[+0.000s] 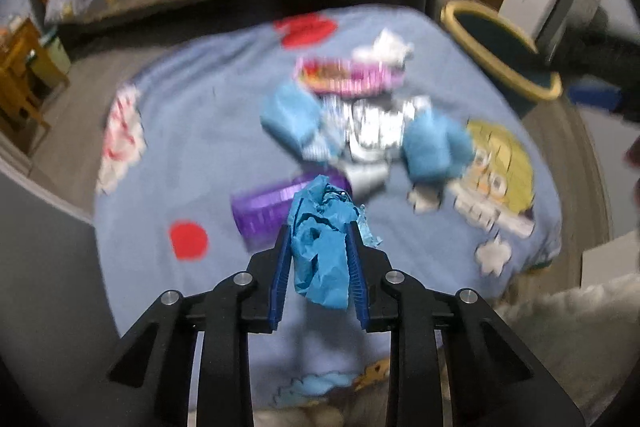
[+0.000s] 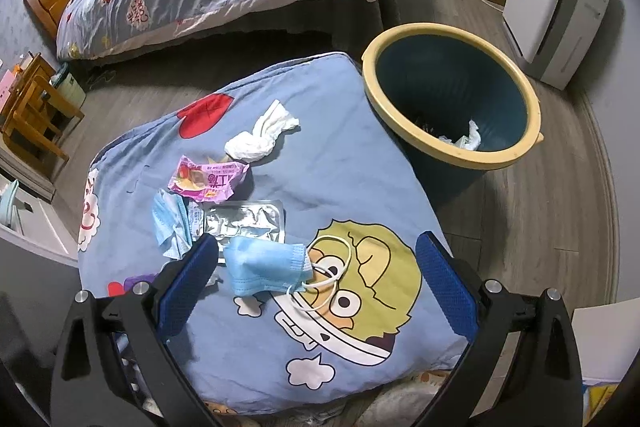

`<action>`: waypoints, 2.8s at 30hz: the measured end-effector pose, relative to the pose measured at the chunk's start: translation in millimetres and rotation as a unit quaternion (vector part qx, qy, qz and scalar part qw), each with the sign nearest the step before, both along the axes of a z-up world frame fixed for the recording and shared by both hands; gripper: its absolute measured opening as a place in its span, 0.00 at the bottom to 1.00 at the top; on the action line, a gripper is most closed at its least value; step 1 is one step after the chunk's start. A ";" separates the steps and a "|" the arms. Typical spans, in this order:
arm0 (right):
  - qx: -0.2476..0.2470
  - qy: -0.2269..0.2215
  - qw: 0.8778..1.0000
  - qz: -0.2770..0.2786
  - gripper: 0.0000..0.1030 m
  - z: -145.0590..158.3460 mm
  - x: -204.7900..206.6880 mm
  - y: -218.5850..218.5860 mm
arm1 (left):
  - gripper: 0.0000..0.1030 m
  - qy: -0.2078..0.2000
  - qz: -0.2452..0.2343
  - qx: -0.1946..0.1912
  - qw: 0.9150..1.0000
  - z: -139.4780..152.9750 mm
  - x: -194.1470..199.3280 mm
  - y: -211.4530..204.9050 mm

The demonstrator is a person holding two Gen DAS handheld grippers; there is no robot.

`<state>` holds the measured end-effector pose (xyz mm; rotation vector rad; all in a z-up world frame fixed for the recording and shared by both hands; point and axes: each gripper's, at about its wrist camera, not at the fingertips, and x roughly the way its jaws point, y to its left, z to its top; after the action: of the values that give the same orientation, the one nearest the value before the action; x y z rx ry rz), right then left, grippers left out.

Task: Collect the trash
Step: 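Grasp the crumpled blue glove with the left gripper while the right gripper grasps a blue face mask, then carry the blue glove and face mask over the bin with both grippers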

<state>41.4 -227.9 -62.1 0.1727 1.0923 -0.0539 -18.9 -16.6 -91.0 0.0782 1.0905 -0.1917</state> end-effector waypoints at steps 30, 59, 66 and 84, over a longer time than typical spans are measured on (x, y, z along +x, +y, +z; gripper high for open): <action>0.001 0.090 0.991 0.104 0.24 -79.4 18.1 65.3 | 0.28 -0.033 0.046 -0.029 0.998 12.4 47.5 22.0; 0.051 -0.091 0.992 0.072 0.22 88.7 52.4 -13.5 | 0.28 -0.061 0.027 -0.043 0.997 30.7 52.3 5.7; 0.014 -0.101 0.993 0.053 0.22 76.8 77.0 -48.5 | 0.28 -0.062 -0.001 -0.030 0.998 27.7 60.4 -20.0; 0.005 -0.082 0.997 -0.013 0.22 46.3 100.0 -140.1 | 0.28 -0.078 -0.096 -0.051 0.991 55.3 132.6 -141.0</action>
<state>141.4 -368.0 -15.7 0.1975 0.9260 -0.0568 113.7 -157.6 -35.6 0.1047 0.9145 -0.4067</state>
